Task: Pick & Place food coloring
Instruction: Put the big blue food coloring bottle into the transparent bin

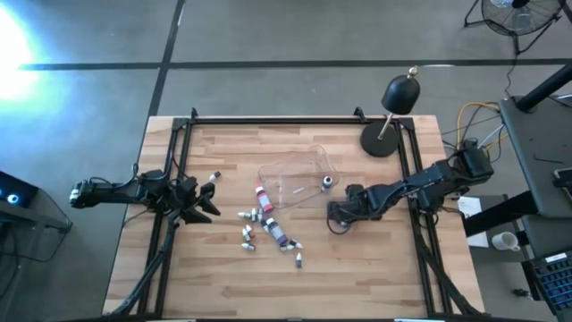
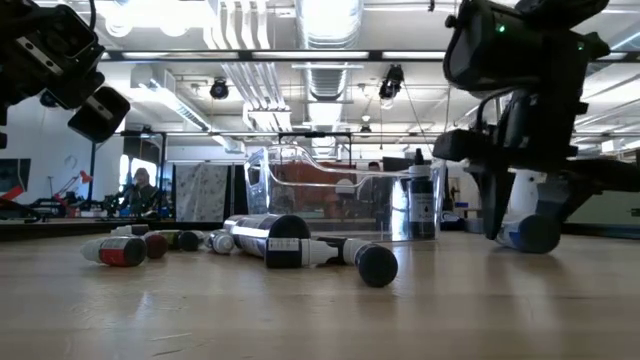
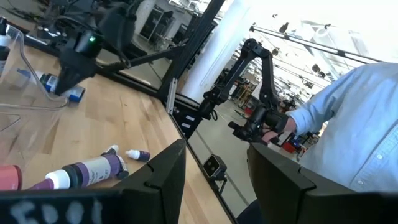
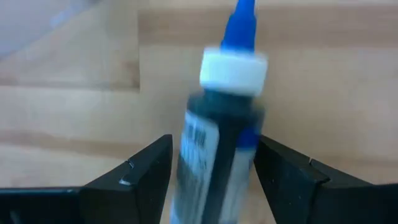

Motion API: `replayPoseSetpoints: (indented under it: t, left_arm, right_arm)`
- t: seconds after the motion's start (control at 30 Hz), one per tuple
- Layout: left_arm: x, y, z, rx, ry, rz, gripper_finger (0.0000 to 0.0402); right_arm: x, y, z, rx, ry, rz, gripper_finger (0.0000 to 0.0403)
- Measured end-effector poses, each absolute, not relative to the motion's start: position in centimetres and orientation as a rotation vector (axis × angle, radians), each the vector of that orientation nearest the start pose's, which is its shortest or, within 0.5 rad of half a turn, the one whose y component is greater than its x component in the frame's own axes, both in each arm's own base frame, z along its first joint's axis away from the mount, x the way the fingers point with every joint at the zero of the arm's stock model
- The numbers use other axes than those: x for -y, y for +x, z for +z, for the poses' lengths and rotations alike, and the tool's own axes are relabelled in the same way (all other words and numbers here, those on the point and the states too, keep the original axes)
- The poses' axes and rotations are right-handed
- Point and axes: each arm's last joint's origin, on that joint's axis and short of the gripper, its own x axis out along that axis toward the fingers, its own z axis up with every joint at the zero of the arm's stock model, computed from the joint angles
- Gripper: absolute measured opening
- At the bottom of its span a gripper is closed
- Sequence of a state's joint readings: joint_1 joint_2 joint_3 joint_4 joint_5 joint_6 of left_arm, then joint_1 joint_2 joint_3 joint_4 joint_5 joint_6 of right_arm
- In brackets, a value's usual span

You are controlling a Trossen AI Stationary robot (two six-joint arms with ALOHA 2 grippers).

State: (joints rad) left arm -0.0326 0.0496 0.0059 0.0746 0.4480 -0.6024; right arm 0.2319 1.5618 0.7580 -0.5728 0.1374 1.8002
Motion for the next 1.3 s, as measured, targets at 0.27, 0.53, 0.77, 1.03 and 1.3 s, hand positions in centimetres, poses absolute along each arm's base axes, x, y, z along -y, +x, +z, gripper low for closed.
replayPoseSetpoints:
  t: [0.27,0.53,0.77,1.03,1.3]
  left_arm:
    - [1.6,9.7,16.9,-0.115,-0.584,-0.475,0.0147]
    - [1.6,9.7,16.9,-0.115,-0.584,-0.475,0.0147]
    - [1.6,9.7,16.9,-0.115,-0.584,-0.475,0.0147]
    - [1.6,9.7,16.9,-0.115,-0.584,-0.475,0.0147]
    - [1.6,9.7,16.9,-0.115,-0.584,-0.475,0.0147]
  right_arm:
    - [-5.9,23.9,14.6,-1.017,1.164,-1.147,0.0216]
    - [-4.2,24.1,15.8,-1.012,1.031,-1.207,0.0217]
    - [-1.1,24.0,15.4,-1.029,0.977,-1.244,0.0217]
    - [0.6,24.3,15.3,-1.091,1.033,-1.196,0.0217]
    - [0.5,24.0,14.5,-1.118,1.064,-1.199,0.0208]
